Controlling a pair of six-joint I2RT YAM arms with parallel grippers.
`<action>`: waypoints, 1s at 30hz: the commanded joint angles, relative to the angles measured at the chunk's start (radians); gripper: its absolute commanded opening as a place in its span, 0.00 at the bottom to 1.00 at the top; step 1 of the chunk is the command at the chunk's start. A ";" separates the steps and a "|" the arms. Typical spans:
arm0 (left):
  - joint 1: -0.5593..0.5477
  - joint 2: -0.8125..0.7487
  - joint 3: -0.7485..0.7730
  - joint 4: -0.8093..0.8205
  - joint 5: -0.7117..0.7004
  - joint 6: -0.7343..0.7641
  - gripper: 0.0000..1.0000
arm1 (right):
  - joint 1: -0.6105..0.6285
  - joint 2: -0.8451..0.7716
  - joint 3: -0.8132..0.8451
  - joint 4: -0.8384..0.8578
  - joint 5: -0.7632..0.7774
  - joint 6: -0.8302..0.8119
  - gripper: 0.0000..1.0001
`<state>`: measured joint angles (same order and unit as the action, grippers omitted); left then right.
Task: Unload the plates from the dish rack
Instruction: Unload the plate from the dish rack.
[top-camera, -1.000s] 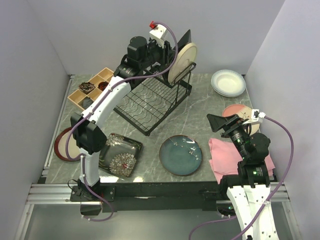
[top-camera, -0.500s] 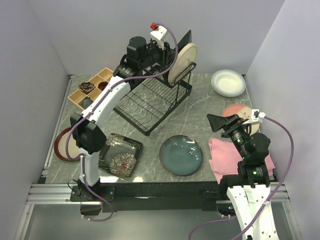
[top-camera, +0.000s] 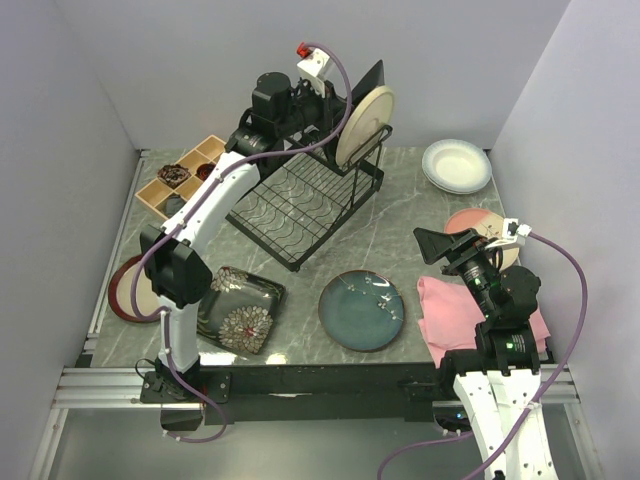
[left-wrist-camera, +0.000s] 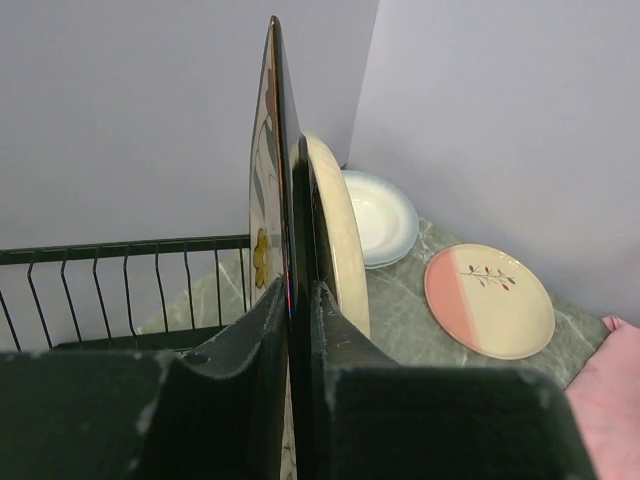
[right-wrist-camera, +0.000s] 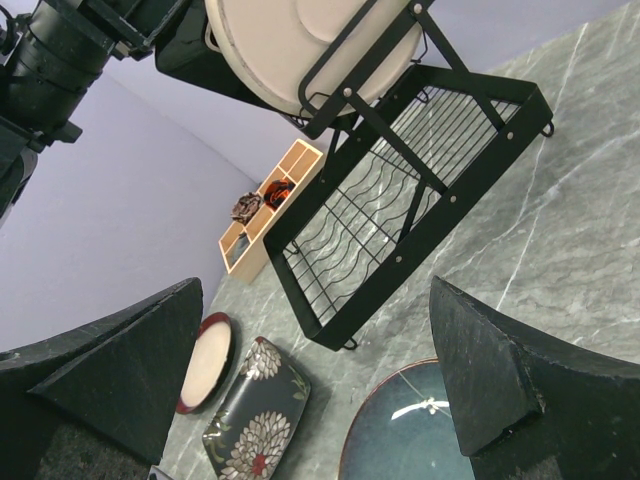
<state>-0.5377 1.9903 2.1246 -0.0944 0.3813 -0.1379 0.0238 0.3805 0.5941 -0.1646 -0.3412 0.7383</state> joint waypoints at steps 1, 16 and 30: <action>-0.002 -0.057 0.001 0.053 0.022 0.008 0.01 | 0.001 -0.012 0.006 0.031 -0.002 -0.010 1.00; -0.004 -0.088 0.110 0.088 -0.015 -0.023 0.01 | 0.001 -0.019 0.009 0.030 -0.005 -0.008 1.00; -0.015 -0.096 0.143 0.177 -0.016 -0.029 0.01 | 0.002 -0.017 0.015 0.022 -0.001 -0.016 1.00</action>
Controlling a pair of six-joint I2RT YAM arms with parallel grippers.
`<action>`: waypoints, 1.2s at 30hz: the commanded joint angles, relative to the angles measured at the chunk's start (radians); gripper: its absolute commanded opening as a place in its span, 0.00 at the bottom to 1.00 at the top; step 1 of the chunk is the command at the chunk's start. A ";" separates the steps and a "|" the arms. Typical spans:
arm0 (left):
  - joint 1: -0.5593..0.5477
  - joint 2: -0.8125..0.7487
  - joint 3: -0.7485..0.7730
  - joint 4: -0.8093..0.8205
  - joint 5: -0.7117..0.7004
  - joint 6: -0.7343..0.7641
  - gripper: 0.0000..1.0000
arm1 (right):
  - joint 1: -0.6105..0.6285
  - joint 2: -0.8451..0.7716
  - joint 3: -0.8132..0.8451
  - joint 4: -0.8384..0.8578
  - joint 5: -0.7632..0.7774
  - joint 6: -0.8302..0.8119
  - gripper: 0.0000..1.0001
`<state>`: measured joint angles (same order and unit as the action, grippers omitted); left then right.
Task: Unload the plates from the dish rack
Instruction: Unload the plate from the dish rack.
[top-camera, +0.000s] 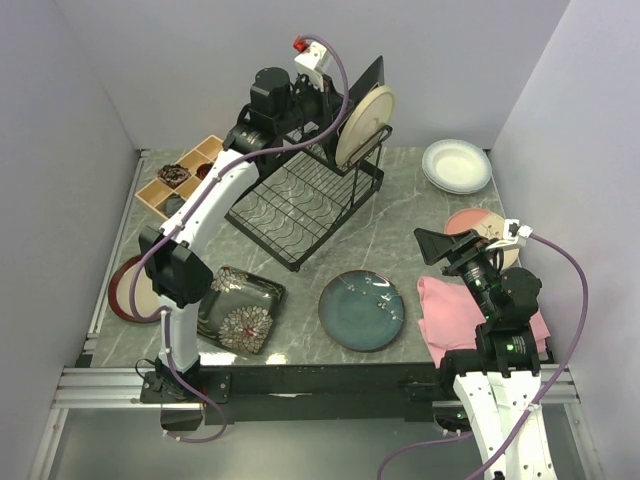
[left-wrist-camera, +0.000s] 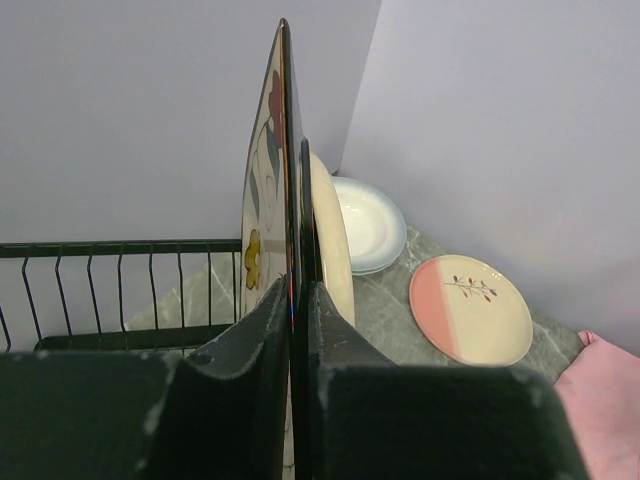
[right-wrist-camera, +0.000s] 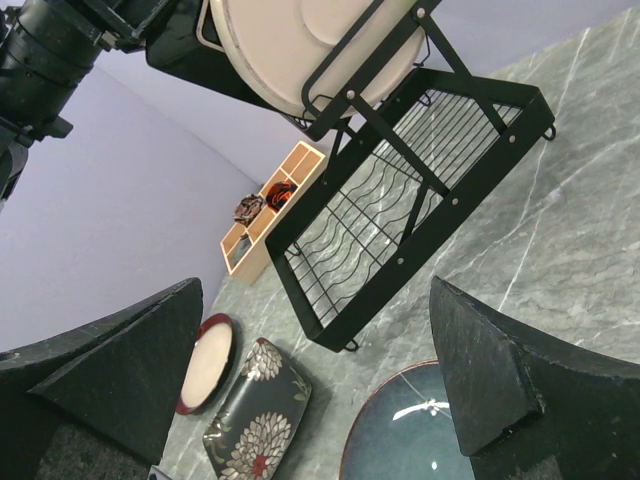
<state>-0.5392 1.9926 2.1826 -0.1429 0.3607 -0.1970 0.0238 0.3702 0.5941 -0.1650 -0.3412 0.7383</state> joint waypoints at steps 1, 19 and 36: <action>-0.011 -0.103 0.071 0.232 0.003 0.031 0.01 | 0.002 -0.007 0.015 0.024 -0.002 -0.016 1.00; -0.018 -0.150 0.029 0.324 -0.016 0.034 0.01 | 0.002 -0.001 0.012 0.027 -0.001 -0.014 1.00; -0.027 -0.193 0.023 0.355 -0.032 0.041 0.01 | 0.002 -0.004 0.010 0.027 0.001 -0.013 1.00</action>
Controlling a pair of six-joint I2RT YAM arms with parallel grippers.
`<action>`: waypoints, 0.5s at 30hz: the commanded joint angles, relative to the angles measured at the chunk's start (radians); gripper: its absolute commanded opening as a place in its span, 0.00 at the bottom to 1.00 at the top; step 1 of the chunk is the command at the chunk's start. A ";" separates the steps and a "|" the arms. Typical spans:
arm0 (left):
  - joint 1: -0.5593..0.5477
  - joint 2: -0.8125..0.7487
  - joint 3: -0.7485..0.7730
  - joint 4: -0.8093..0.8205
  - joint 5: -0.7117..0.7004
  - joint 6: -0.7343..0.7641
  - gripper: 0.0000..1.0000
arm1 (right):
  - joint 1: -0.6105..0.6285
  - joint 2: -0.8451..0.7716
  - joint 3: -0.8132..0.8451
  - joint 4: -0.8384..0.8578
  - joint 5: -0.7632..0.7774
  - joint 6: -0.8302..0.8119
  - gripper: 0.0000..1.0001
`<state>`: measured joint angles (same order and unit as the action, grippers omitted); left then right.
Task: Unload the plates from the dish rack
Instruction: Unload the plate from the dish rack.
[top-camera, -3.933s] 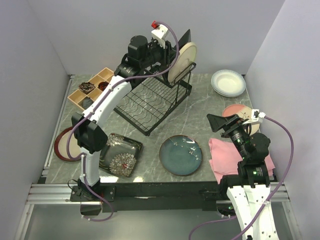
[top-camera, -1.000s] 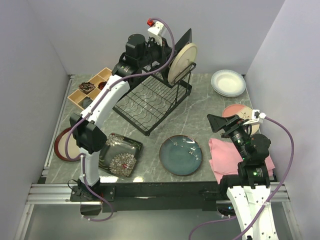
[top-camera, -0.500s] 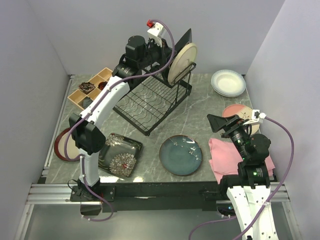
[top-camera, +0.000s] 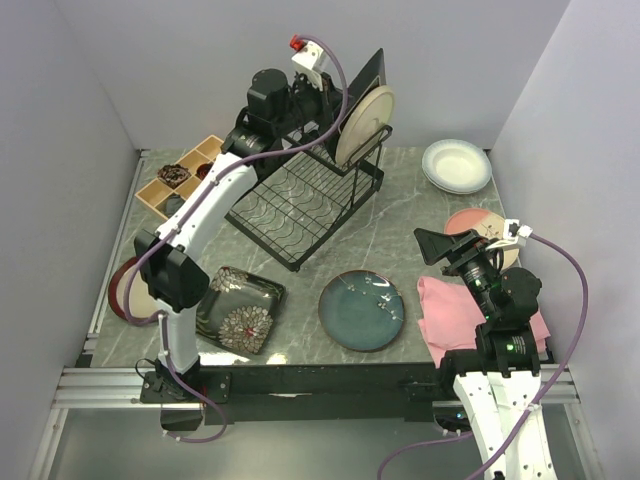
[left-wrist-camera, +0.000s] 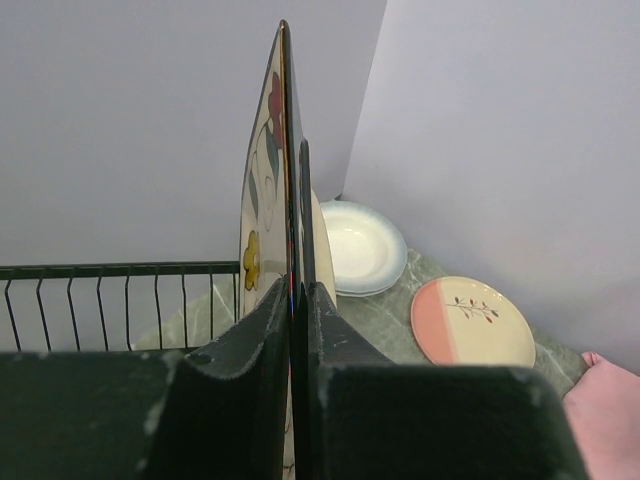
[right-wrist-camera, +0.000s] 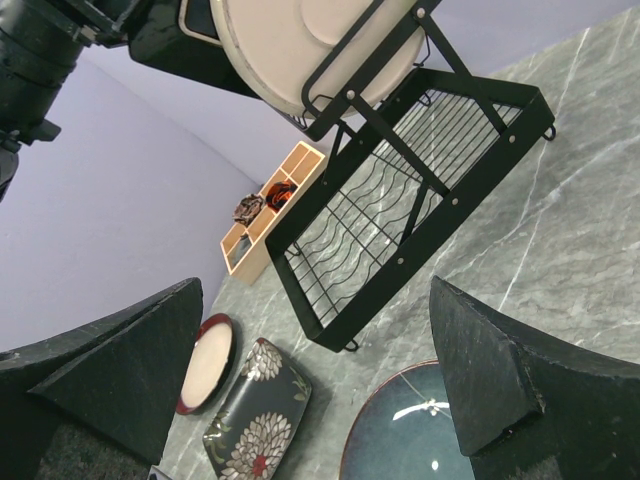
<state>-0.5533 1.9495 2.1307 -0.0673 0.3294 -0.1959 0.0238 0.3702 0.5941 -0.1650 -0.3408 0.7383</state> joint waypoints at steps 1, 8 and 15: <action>-0.011 -0.153 0.066 0.279 -0.003 0.045 0.01 | 0.002 -0.005 0.010 0.027 0.002 -0.013 1.00; -0.013 -0.170 0.051 0.287 -0.013 0.050 0.01 | 0.001 -0.005 0.009 0.027 0.000 -0.011 1.00; -0.011 -0.172 0.035 0.328 -0.035 0.026 0.01 | 0.002 -0.005 0.009 0.028 0.000 -0.010 1.00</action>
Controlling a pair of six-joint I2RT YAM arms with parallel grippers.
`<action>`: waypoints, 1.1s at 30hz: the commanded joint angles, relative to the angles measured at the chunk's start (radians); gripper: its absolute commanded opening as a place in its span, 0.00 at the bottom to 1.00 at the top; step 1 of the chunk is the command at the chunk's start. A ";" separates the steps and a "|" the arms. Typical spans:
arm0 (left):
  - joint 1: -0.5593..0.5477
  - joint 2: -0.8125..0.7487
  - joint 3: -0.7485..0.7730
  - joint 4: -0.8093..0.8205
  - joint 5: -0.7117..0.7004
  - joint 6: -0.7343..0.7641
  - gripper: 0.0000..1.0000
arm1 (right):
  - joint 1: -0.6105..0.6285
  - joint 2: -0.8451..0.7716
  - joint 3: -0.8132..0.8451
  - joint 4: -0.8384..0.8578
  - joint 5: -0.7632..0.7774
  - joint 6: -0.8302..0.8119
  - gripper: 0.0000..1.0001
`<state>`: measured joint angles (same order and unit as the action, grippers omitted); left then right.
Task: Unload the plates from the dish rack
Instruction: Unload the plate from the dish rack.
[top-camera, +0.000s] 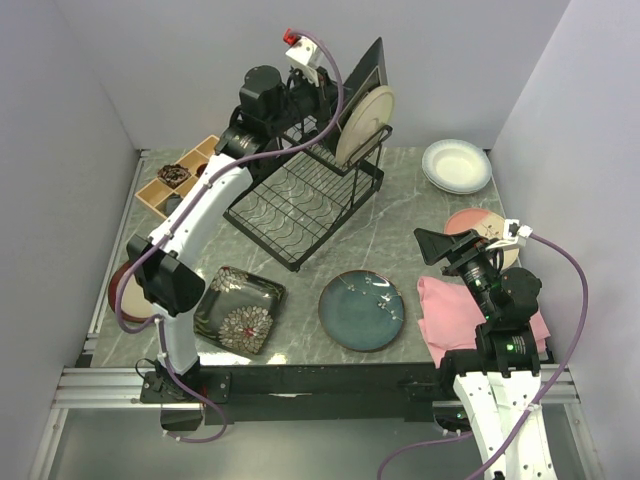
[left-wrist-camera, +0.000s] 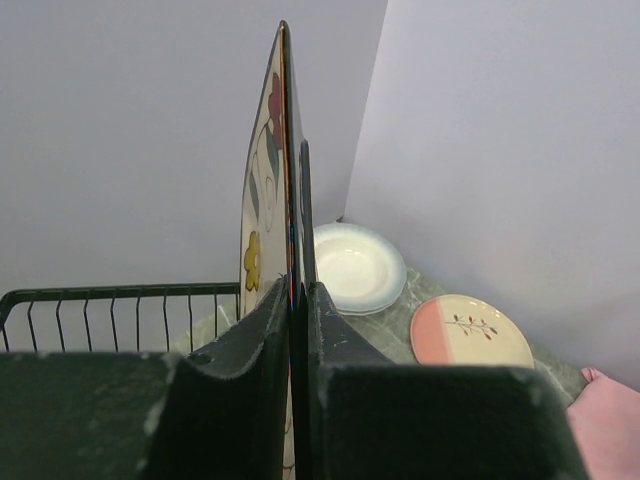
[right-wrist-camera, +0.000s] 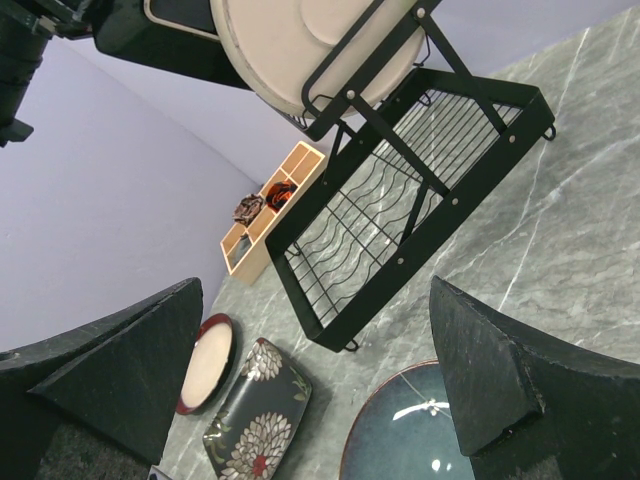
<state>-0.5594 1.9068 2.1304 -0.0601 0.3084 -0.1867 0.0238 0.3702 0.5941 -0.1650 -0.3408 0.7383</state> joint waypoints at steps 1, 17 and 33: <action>-0.007 -0.130 0.028 0.330 -0.032 0.018 0.01 | 0.002 -0.005 0.009 0.028 0.000 -0.010 1.00; 0.000 -0.176 -0.066 0.470 -0.071 -0.016 0.01 | 0.001 -0.011 0.015 0.021 0.008 -0.017 1.00; 0.001 -0.175 0.003 0.384 -0.063 0.075 0.01 | 0.002 0.003 0.013 0.030 0.002 -0.017 1.00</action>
<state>-0.5575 1.8523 2.0056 0.1032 0.2382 -0.1684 0.0238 0.3687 0.5941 -0.1665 -0.3344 0.7349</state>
